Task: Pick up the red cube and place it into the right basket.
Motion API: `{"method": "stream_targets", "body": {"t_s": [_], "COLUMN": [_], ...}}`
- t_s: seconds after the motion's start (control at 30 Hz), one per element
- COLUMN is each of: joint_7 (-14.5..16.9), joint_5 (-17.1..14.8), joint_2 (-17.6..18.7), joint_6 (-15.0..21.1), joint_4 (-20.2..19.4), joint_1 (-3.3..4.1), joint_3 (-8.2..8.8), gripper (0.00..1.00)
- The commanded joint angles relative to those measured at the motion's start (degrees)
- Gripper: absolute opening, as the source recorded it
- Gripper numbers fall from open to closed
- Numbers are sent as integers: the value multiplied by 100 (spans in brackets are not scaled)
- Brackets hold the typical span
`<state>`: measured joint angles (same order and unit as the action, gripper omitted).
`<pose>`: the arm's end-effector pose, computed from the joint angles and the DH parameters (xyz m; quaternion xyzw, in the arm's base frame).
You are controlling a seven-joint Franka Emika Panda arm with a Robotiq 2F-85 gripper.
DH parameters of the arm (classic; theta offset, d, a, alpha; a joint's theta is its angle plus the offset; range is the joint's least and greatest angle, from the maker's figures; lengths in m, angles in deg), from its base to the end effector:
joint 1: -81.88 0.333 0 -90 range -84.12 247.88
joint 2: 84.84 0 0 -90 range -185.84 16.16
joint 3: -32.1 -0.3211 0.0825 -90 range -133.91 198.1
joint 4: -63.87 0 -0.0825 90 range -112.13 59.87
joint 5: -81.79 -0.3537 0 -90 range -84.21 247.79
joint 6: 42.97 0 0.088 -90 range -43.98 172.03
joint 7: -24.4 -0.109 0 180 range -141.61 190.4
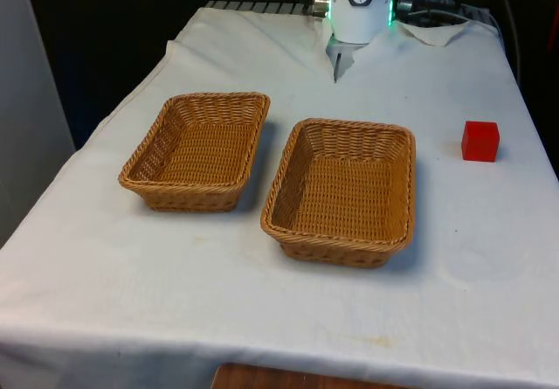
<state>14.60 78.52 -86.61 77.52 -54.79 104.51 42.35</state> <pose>0.5075 0.1136 0.4667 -0.9991 -0.0087 -0.0252 0.0332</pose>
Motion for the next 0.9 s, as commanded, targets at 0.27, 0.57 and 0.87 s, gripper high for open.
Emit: {"method": "stream_targets", "body": {"t_s": [0.27, 0.57, 0.87], "joint_7": [-327, -659, -1049], "joint_5": [11, 195, 401], "joint_2": [292, 567, 900], "joint_6": [544, 682, 842], "joint_4": [-201, -206, -212], "joint_1": [23, 29, 29], "joint_3": [-344, -625, -911], "gripper": [100, 100, 100]}}
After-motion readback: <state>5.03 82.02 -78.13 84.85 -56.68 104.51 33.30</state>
